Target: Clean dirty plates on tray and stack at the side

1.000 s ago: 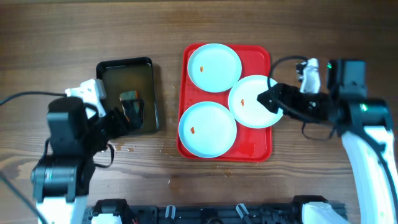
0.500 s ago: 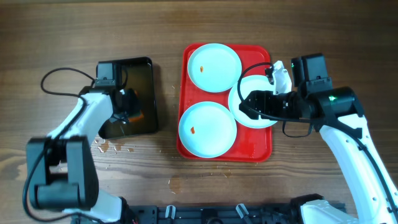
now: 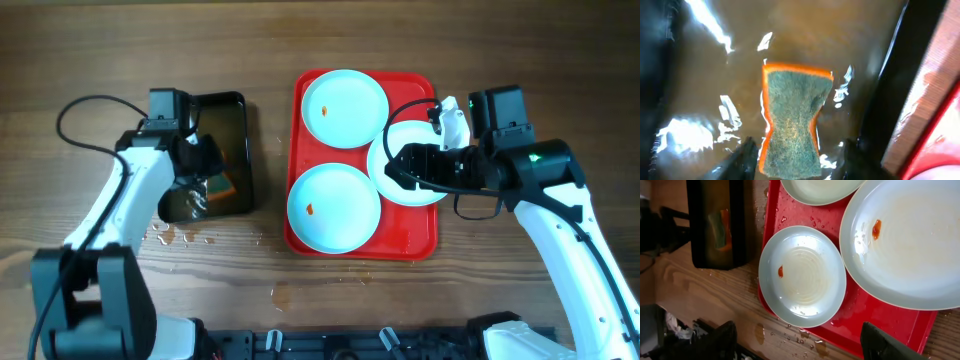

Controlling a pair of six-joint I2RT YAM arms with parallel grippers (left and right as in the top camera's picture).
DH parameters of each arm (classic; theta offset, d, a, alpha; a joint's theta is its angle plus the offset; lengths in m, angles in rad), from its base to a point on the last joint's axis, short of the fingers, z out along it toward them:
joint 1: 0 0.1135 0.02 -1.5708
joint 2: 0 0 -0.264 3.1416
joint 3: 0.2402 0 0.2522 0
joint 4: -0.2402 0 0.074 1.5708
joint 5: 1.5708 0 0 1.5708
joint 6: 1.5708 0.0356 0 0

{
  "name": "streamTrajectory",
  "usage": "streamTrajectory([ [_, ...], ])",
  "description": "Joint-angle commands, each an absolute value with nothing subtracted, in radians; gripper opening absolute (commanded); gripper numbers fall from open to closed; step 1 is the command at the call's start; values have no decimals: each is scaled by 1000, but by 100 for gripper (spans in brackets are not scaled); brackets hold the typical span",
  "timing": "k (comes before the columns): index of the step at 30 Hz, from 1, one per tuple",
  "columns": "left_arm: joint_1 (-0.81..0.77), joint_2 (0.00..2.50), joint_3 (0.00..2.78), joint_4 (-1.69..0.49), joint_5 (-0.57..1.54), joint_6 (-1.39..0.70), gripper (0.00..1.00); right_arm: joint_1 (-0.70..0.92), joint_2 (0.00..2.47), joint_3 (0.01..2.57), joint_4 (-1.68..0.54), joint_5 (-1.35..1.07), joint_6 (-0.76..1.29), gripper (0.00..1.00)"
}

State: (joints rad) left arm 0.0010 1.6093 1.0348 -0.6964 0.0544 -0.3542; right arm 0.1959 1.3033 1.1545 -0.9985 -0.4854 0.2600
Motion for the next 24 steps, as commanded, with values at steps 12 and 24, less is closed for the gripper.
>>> streamTrajectory([
  [12, -4, 1743, 931, -511, 51, -341, 4, 199, 1302, 1121, -1026, -471, 266, 76],
  [24, -4, 1612, 1070, -703, 83, -164, 55, 199, 1302, 1096, -1037, -470, 290, 73],
])
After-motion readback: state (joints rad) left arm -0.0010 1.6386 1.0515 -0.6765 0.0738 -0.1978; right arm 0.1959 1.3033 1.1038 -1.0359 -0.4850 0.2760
